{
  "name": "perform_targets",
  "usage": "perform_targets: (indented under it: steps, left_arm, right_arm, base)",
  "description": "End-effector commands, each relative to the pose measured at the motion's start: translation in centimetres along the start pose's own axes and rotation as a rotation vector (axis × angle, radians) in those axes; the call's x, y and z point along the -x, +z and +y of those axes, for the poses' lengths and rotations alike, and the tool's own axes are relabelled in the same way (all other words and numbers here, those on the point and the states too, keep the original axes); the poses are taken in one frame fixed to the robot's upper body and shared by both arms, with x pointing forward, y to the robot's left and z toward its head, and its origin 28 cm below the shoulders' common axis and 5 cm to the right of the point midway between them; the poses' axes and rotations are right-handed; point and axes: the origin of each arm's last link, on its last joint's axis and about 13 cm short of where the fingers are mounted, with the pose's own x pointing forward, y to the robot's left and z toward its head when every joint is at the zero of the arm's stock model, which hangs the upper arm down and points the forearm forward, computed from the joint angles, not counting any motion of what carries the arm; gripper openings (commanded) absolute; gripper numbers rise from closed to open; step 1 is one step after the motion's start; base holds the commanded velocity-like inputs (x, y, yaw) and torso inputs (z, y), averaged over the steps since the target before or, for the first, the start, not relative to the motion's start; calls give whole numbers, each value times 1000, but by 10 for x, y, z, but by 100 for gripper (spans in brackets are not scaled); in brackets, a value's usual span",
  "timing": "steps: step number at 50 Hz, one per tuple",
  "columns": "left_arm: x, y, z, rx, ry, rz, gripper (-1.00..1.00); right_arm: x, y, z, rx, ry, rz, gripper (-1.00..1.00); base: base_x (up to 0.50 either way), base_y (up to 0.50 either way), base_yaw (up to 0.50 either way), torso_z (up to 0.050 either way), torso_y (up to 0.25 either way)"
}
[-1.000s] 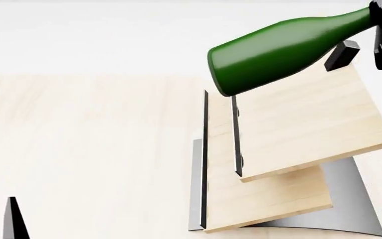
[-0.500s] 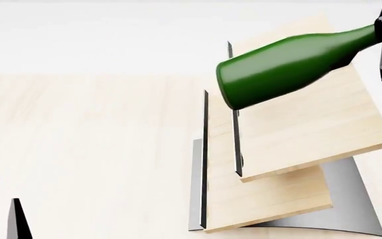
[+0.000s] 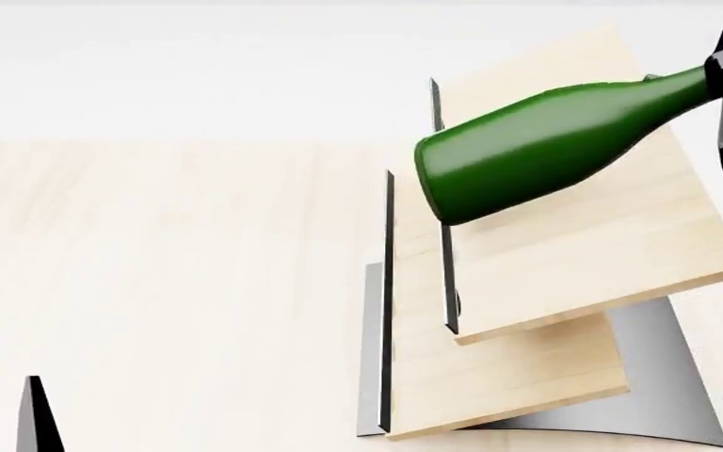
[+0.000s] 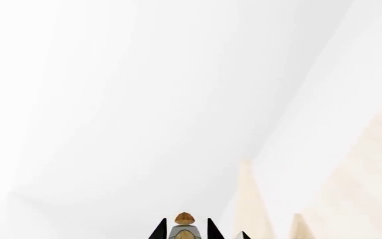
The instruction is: Put the wine bottle on the wine rack.
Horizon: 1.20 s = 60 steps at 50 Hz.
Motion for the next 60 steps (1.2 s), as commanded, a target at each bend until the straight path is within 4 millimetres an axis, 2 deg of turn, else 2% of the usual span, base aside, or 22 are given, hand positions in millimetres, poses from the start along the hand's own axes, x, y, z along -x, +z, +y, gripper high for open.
perform_targets:
  steps: [1, 36, 37, 60]
  left_arm:
    - [0, -1, 0, 0, 0, 2, 100]
    - [0, -1, -1, 1, -4, 4, 100]
    - [0, -1, -1, 0, -4, 4, 100]
    - [0, -2, -1, 0, -1, 2, 100]
  right_arm:
    - [-2, 4, -1, 21, 24, -24, -100]
    - [0, -1, -9, 4, 32, -10, -100]
    - [0, -2, -10, 5, 33, -8, 100]
    - [0, -4, -12, -4, 34, 1, 100]
  base:
    - [0, 0, 0, 0, 0]
    - [0, 0, 0, 0, 1]
    - [0, 0, 0, 0, 0]
    - [0, 0, 0, 0, 0]
